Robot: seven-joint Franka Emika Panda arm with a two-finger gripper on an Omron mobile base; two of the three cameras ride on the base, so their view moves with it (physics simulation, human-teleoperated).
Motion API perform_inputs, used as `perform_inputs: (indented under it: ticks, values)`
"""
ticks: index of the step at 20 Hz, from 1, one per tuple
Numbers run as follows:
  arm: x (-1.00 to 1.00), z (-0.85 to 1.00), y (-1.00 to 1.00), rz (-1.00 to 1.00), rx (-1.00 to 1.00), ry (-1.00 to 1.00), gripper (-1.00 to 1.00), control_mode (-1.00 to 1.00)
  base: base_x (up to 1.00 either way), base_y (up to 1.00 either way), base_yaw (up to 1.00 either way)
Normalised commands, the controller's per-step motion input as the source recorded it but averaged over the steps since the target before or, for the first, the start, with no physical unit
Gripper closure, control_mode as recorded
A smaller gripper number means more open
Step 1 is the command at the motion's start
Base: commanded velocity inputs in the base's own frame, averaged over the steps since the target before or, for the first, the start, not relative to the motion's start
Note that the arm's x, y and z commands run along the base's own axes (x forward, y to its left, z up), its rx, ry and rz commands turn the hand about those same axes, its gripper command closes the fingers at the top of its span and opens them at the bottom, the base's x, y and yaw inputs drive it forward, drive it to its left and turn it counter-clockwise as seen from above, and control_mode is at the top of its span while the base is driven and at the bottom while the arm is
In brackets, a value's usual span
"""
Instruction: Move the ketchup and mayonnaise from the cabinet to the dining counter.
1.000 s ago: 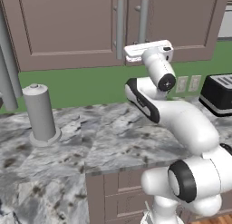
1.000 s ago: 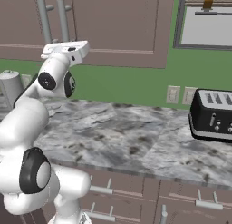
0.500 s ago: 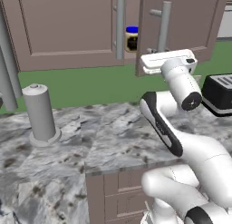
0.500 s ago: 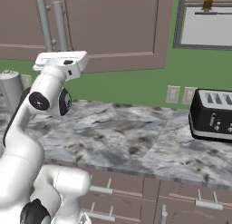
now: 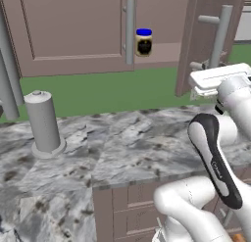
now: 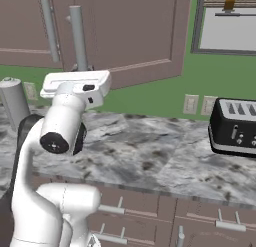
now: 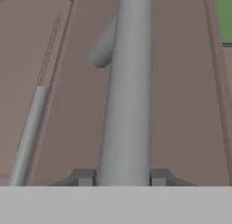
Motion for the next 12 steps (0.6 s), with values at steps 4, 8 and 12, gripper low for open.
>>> perform_inputs:
  ticks: [4,8,12]
  values:
    - [-0.57,0.00,-0.19,0.25,0.00,0.00,-1.00,-1.00,0.00,0.00,0.00]
    - [-0.80,0.00,-0.05,0.33,0.00,0.00,-1.00,-1.00,0.00,0.00,0.00]
    - [-0.95,0.00,0.00,0.24,0.00,-0.06,-1.00,-1.00,0.00,0.00,0.00]
